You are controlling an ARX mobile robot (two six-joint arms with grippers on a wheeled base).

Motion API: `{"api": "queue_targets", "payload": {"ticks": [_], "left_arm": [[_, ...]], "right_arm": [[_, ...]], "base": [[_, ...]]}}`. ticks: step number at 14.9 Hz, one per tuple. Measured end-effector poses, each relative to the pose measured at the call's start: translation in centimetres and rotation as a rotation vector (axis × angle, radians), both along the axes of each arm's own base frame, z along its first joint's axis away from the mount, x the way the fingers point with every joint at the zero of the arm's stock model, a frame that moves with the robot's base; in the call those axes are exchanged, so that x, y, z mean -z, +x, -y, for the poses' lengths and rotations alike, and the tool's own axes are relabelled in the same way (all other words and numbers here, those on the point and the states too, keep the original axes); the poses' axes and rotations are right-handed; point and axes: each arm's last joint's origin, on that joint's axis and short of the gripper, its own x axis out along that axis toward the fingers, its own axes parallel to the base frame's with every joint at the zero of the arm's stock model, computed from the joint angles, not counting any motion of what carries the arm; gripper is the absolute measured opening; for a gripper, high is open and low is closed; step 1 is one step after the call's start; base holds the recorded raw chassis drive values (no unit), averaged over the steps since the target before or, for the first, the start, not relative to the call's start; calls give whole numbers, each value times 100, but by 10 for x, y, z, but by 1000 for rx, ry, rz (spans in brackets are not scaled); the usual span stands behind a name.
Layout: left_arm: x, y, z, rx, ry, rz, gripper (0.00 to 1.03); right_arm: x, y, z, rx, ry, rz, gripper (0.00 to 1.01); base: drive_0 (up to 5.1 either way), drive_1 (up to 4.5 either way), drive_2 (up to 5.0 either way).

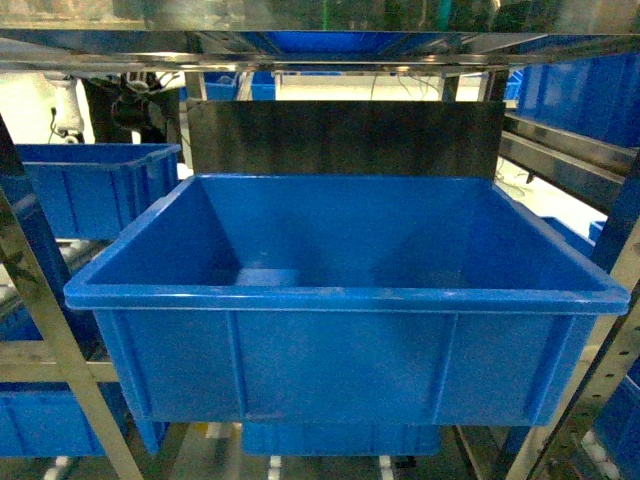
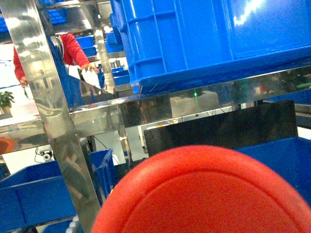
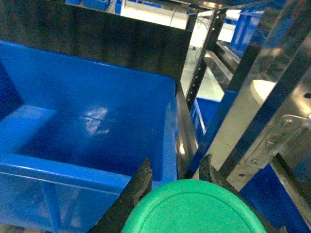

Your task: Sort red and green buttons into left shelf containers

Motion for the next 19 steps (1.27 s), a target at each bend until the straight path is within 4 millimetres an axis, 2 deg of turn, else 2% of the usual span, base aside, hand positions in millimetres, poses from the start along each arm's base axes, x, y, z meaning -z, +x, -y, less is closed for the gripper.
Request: {"api": "queue_targets", "payload": {"ticks": [3,5,9,11,13,15,19], "left_arm": [[0,0,0,0,0,0,25],[0,0,0,0,0,0,25],[0,0,0,0,0,0,25],[0,0,0,1,0,0,25],[0,0,0,0,0,0,25],[0,0,0,0,0,0,25],[0,0,0,3,1,-1,25]], "right_arm": [[1,26,-24,-11,-28,-26,26],[0,40,-32,27,-55,-26,26],[-1,40,-31,34,-60,-25,26],[11,67,-60,13,-82,-57,26],[19,80,-72,-8,-90,-80,26],[22,98,-74,24,-90,-75,26],[27,110,-71,59,-96,-74,26]], "base": [[0,0,0],[0,0,0],[0,0,0],[0,0,0],[0,0,0],[0,0,0],[0,0,0]]}}
